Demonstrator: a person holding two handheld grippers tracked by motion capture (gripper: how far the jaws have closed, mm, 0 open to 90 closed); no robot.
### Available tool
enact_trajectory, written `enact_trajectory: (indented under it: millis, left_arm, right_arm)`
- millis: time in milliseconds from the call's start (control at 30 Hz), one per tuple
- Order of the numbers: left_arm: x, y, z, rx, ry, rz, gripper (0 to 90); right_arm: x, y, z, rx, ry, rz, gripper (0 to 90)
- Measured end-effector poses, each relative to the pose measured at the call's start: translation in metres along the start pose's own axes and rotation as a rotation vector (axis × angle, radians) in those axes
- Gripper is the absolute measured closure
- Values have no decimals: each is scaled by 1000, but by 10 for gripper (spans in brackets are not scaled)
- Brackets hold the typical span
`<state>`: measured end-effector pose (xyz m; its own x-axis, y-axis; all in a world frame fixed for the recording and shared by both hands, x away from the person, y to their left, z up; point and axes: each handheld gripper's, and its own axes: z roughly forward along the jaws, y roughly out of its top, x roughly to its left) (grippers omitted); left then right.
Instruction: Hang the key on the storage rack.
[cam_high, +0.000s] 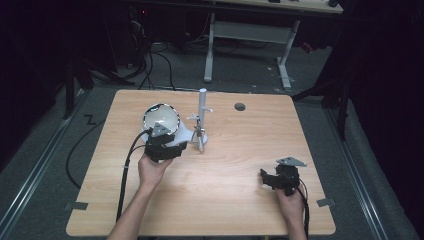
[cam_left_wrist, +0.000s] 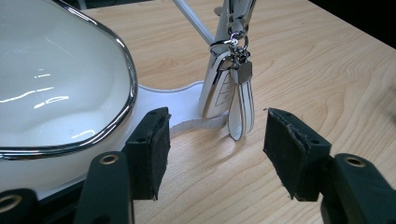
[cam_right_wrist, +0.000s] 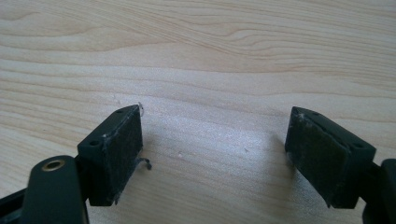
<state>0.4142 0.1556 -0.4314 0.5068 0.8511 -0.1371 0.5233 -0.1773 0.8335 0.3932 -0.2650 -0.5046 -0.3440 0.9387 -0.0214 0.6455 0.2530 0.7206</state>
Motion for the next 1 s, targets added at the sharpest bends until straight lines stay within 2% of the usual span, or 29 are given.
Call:
enact_trajectory:
  millis: [400,1000]
  left_arm:
    - [-4,0,-11,-11,-6,19,410]
    - [4,-14,-26,-32,-1,-30,410]
  right_arm:
    - [0,0,0,0,0,0,192]
    - [0,0,0,0,0,0,192]
